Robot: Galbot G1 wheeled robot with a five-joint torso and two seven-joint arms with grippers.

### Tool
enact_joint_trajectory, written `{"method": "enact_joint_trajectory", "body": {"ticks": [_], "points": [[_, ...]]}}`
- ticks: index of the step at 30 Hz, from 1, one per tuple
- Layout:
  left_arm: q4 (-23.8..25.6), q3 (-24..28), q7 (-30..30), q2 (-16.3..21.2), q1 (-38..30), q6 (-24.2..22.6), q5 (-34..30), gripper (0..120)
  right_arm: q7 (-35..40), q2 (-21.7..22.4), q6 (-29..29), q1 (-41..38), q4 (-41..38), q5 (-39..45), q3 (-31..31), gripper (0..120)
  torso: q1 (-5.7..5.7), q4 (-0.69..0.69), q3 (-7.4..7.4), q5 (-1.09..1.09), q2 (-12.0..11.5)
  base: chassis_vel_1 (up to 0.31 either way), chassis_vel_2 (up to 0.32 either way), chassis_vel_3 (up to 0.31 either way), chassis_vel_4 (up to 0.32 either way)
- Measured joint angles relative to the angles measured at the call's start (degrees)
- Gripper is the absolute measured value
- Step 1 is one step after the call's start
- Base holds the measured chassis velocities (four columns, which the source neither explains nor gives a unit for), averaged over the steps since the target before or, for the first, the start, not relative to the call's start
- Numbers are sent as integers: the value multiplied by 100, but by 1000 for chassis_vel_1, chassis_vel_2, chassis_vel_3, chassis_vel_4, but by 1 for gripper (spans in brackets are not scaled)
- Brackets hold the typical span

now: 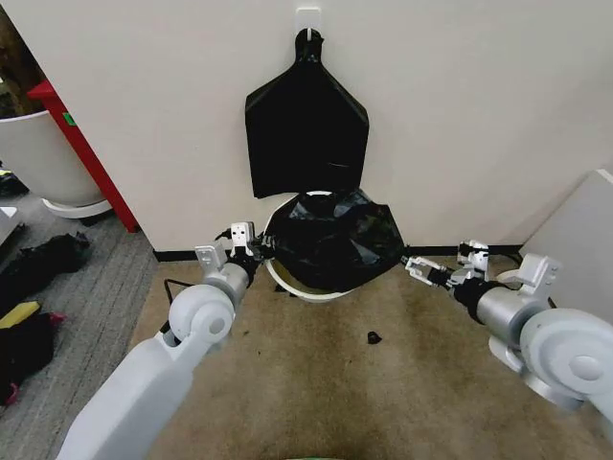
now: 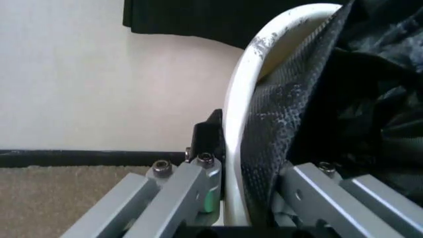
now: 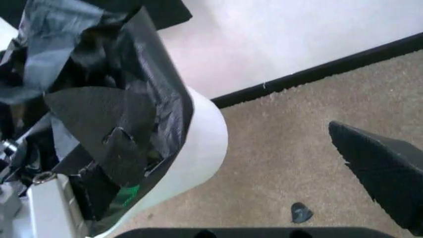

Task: Place the garbage bag over the trash bin.

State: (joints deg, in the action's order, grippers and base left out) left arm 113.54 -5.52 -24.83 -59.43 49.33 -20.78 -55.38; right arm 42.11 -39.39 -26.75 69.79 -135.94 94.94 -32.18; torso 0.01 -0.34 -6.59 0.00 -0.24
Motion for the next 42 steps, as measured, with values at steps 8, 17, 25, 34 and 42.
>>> {"method": "enact_joint_trajectory", "body": {"ticks": [8,17,25,34,42], "points": [[56,8,35,69,-11,2,-20,4,-444,165,-136,88,-41,-9,-484,100,0,-1,0,1,0,0,0,0,0],[173,71,74,207,-12,-111,-38,4,-3767,967,-166,-874,620,-2777,37,100,0,2,-1,0,0,0,0,0,0],[53,376,222,195,-331,-221,-33,4,-5851,1672,425,-1084,962,-4370,179,100,1,0,0,2,0,0,0,0,0],[-86,791,418,111,-753,-306,52,4,-6530,2312,677,-1164,1129,-4981,282,100,1,-1,0,2,-1,0,0,0,0],[-55,770,437,131,-730,-316,185,4,-6616,2579,818,-1233,1395,-4800,314,100,0,0,0,0,-1,0,0,0,0]]}}
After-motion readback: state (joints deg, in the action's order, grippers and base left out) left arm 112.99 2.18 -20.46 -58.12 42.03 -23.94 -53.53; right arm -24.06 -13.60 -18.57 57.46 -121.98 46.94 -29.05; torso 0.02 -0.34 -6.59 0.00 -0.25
